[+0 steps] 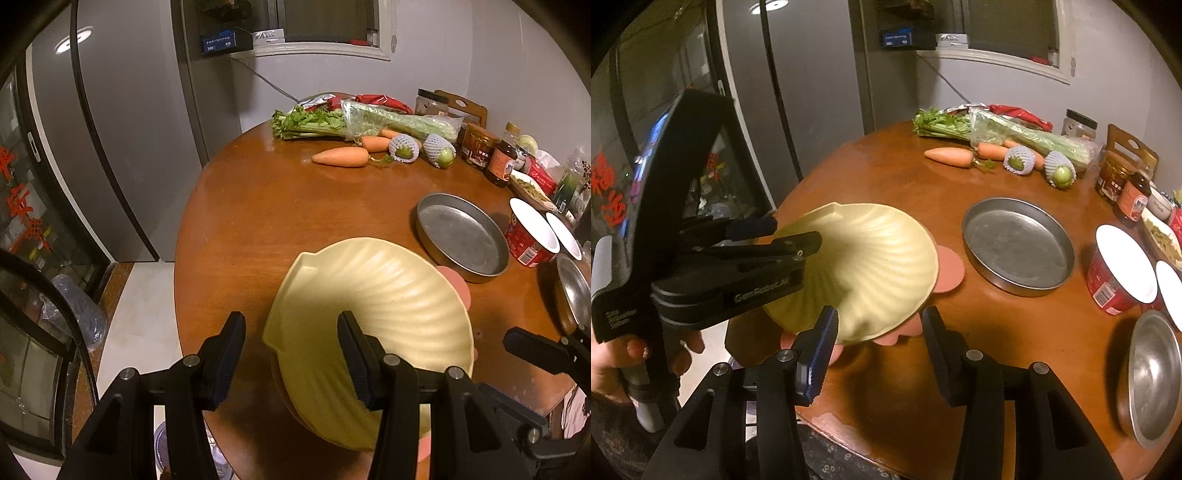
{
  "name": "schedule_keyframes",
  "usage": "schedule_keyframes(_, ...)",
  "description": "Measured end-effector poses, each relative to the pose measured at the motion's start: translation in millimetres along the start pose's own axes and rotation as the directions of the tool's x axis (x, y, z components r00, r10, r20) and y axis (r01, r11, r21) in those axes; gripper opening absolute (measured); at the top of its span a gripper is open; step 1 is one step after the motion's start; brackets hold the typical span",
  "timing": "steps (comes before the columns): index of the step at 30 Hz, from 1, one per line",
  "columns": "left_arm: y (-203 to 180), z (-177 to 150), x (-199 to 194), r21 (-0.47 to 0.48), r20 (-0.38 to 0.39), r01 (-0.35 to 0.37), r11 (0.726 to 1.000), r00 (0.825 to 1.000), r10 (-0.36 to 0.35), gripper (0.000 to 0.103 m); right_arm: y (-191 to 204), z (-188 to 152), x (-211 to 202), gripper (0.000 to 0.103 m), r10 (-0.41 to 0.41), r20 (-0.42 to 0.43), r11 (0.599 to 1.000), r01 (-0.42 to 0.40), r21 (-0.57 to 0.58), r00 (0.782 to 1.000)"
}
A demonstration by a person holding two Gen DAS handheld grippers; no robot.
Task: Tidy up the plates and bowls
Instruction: 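Lower the shell plate onto the pink bowl and open the left tool, then withdraw the left tool and move it to the grey metal tray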
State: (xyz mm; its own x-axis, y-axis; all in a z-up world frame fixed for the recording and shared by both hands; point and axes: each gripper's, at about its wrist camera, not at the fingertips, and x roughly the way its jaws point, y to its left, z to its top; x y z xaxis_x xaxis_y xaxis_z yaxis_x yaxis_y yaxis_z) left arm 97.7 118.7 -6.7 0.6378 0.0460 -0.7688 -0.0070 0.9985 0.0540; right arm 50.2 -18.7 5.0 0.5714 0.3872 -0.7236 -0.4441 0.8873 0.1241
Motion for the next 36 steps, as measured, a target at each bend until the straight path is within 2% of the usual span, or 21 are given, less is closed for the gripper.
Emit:
schedule_keyframes(13, -20.4, -1.3, -35.5, 0.009, 0.048, 0.022, 1.000, 0.999, -0.022, 0.052, -18.1, -2.3, -22.8, 0.050, -0.020, 0.040, 0.999, 0.018, 0.042, 0.999)
schedule_keyframes(23, -51.1, 5.1, -61.7, 0.051, 0.090, 0.046, 0.998, 0.995, -0.050, 0.054, -44.3, -6.0, -53.1, 0.051, -0.051, 0.090, 0.994, 0.042, 0.103, 0.995)
schedule_keyframes(28, -67.0, 8.5, -74.8, 0.066, 0.109, 0.062, 0.996, 0.992, -0.069, 0.054, -59.5, -9.7, -69.6, 0.057, -0.068, 0.116, 0.990, 0.053, 0.132, 0.991)
schedule_keyframes(36, -95.5, 16.3, -88.1, 0.096, 0.132, 0.065, 0.993, 0.988, -0.078, 0.054, -85.1, -17.3, -91.6, 0.058, -0.104, 0.160, 0.980, 0.074, 0.183, 0.982)
